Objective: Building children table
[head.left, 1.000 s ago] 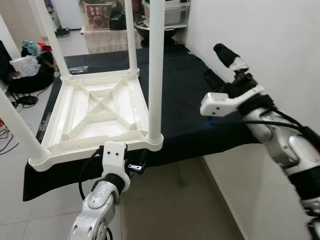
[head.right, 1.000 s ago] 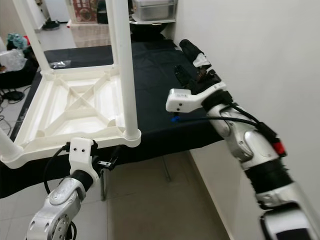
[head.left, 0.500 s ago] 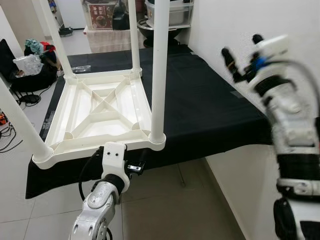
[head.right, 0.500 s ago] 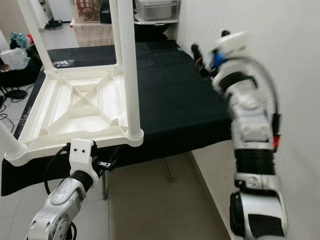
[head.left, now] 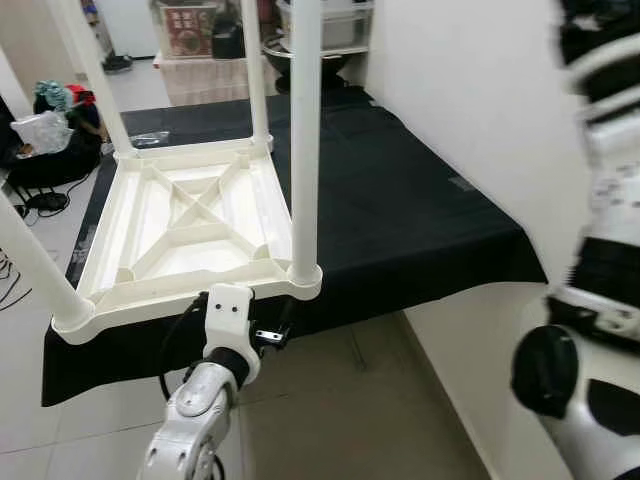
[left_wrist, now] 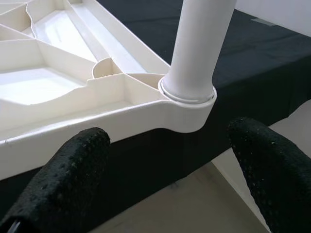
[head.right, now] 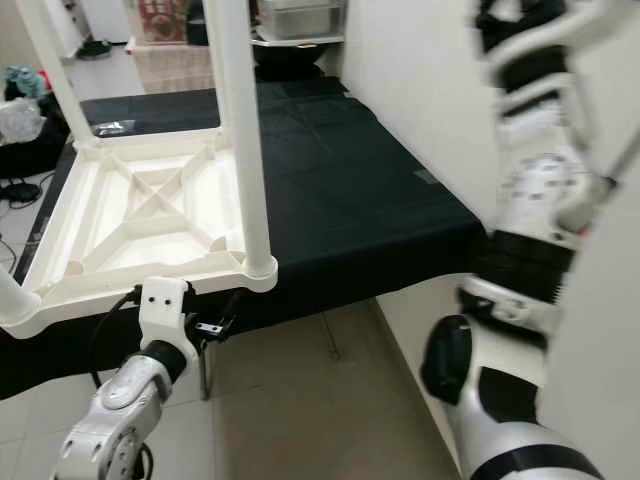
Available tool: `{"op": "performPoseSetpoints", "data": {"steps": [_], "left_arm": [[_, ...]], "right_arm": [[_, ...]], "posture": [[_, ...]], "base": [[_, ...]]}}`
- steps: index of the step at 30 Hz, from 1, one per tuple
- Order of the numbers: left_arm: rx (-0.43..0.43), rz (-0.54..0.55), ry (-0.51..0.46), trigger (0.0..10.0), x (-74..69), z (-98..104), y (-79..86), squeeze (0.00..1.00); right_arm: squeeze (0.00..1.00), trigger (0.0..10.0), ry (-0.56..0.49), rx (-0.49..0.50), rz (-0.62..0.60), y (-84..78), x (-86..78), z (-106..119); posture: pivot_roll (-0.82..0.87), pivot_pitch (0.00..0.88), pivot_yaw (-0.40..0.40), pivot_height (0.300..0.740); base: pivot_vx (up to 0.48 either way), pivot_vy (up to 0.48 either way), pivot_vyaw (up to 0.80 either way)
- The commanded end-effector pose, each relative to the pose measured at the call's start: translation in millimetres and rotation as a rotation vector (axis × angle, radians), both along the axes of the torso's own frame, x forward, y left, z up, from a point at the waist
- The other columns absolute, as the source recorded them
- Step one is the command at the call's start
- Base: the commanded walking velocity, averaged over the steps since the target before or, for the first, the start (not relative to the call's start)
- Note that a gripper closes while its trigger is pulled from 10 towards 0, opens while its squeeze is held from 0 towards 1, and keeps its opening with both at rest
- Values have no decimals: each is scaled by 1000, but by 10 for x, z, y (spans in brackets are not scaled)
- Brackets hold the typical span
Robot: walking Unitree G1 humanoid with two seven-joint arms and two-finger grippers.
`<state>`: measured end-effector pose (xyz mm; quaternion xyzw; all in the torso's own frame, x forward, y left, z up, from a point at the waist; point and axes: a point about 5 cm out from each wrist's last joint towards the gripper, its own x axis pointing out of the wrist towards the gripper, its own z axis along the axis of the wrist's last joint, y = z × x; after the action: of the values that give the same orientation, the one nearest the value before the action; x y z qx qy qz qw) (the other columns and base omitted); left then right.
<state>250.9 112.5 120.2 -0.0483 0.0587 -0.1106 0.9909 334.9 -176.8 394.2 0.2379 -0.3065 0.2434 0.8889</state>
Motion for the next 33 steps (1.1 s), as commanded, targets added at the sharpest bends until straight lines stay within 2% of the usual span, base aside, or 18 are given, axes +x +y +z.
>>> {"op": "performPoseSetpoints", "data": {"steps": [1,2,11,12,14,17,20,25,33], "left_arm": [[19,1,12,10000,-8,-33,21,0],[21,3,10,10000,-10,-29,25,0],[21,15,6,10000,-15,-23,36,0],[21,15,6,10000,-15,-23,36,0],[19,14,5,10000,-18,-19,29,0],[20,13,4,10000,-19,-17,26,0],[21,14,4,10000,-18,-18,28,0],[22,13,6,10000,-18,-21,24,0],[23,17,9,10000,-24,-35,25,0]], "right_arm": [[0,10000,-6,-10,54,134,-25,36],[0,10000,5,-12,78,229,-2,16],[0,10000,66,-32,113,449,93,-6],[0,10000,66,-32,113,449,93,-6],[0,10000,98,-56,128,590,82,-49],[0,10000,106,-67,140,670,63,-67],[0,10000,109,-84,134,712,61,-76],[0,10000,111,-109,194,932,29,-135],[0,10000,50,-104,255,1066,-30,-64]], "posture": [[-18,0,-13,740],[-17,0,-18,740],[-12,0,-20,740],[-12,0,-20,740],[-10,0,-26,740],[-10,0,-26,740],[-10,0,-26,740],[-12,0,-30,740],[-11,0,-35,740]], "base": [[0,0,0],[0,0,0],[0,0,0],[0,0,0],[0,0,0],[0,0,0],[0,0,0],[0,0,0],[0,0,0]]}}
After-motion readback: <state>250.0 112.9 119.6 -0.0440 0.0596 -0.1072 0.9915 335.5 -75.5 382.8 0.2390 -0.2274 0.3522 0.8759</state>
